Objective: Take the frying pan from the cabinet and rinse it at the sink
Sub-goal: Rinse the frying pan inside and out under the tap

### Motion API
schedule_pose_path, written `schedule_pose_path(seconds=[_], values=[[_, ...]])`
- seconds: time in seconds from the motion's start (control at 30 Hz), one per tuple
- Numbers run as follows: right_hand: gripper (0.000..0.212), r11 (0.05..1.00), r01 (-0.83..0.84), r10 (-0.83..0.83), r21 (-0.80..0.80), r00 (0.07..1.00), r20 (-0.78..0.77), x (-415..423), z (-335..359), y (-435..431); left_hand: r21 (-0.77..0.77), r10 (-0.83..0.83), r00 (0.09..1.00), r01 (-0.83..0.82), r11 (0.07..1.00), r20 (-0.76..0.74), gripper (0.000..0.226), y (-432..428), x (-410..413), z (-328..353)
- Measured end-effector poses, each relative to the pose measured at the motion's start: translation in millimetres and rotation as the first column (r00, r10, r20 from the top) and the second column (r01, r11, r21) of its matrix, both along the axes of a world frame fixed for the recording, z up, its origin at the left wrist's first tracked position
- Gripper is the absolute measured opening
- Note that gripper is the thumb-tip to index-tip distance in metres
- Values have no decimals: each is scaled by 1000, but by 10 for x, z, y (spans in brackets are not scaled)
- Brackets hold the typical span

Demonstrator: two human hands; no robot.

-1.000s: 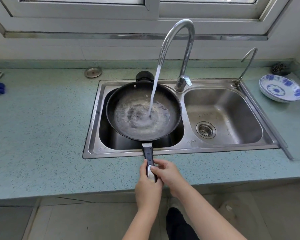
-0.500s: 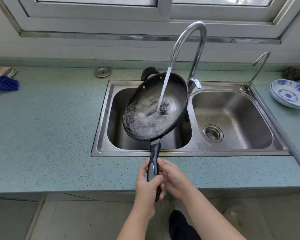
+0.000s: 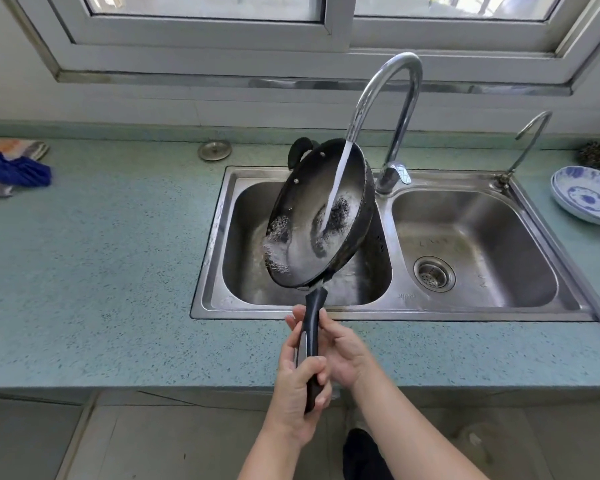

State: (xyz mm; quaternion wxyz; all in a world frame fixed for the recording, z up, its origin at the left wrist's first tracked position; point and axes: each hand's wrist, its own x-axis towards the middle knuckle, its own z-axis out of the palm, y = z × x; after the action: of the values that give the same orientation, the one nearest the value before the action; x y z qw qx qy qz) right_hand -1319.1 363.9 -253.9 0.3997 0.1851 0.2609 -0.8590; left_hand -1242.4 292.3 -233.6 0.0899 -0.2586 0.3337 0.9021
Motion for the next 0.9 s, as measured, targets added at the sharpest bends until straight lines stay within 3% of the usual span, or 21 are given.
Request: schedule_pose_path(seconds=[0.17,0.33,0.43,0.5,0.57,0.63,0.73,0.77,0.83,0.9], values=[[34,992,65,-66,-105,998,-7,-85,34,-68,35,4,1000,-4,999,10,53,-50,24,63],[29,999,53,-53,-6,996,-76,-140,10,-58,32,-7,1000,7,999,20,36,-55,18,58],[28,998,49,-46,25,995,-91,-140,-6,-66,-39,-42,999,44,998,33,21,-70,24,33],[26,998,47,-42,44,994,-96,-150,3,-65,-186,-74,996,84,979,56,10,-127,23,17],[25,996,42,-34,78,994,-105,-147,14,-71,-343,-130,986,158,926,103,11,-209,3,28],[21,994,23,-10,111,993,-118,-118,19,-103,-531,-162,970,234,814,179,15,-249,-47,20],[20,985,11,11,172,992,-129,-80,25,-149,-847,-150,955,296,442,255,13,-221,-109,-19],[22,980,9,18,197,990,-137,-77,30,-148,-882,-127,962,271,385,240,15,-183,-116,-17],[21,968,2,39,252,987,-159,-78,37,-108,-884,-108,974,227,408,201,20,-111,-104,-46],[19,947,-13,76,320,980,-185,-75,28,-51,-830,-88,977,212,516,195,21,-63,-89,-97]])
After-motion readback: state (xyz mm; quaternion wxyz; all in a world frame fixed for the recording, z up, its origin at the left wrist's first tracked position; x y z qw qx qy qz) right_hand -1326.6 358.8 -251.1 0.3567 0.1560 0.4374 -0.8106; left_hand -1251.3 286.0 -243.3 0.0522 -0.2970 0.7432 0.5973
